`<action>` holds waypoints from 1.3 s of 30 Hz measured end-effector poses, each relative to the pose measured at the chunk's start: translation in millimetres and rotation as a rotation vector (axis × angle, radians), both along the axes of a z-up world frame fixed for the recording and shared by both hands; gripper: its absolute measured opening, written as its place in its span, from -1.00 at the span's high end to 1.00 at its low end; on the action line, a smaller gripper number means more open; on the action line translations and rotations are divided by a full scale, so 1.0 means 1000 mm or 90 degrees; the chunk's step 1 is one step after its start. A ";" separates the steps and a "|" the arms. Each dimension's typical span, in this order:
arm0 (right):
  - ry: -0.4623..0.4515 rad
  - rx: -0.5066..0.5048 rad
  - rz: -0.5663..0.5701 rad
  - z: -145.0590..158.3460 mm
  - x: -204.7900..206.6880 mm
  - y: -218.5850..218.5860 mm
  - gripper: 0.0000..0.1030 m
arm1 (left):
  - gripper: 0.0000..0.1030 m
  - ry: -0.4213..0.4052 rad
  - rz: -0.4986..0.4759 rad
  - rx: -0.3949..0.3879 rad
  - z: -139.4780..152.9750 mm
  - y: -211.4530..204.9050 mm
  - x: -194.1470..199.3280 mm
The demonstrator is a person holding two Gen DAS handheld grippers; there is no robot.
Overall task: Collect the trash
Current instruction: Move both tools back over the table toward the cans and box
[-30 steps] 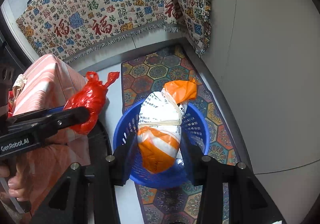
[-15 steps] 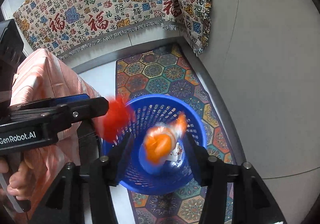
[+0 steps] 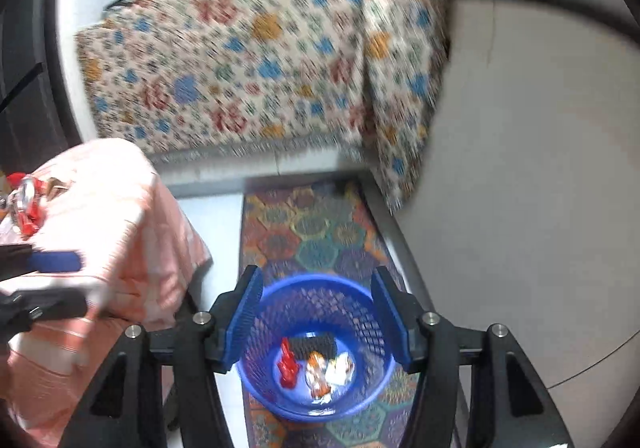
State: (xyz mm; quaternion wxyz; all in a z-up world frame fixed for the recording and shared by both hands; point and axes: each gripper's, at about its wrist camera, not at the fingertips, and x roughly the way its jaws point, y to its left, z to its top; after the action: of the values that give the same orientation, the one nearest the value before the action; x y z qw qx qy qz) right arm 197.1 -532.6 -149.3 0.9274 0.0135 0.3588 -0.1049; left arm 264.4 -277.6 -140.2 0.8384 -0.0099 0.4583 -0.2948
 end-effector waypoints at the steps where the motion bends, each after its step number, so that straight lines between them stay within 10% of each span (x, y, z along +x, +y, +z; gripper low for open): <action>1: -0.011 0.000 0.014 0.009 -0.002 0.015 -0.15 | -0.64 0.002 0.015 0.010 -0.001 0.019 -0.006; 8: -0.032 0.038 0.132 0.031 -0.005 0.137 -0.17 | -0.64 -0.018 0.138 0.119 -0.015 0.156 -0.038; 17: 0.084 0.059 0.287 -0.022 0.005 0.308 -0.20 | -0.64 -0.009 0.271 0.155 -0.037 0.276 -0.035; 39: 0.119 0.030 0.265 -0.045 0.039 0.362 -0.31 | -0.99 -0.037 0.325 0.207 -0.045 0.308 -0.028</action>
State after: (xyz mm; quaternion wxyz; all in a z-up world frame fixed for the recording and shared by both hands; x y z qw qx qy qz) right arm 235.7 -170.7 -194.7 0.8911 -0.0488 0.4407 0.0967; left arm 236.8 30.6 -185.4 0.8886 0.0181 0.4583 0.0027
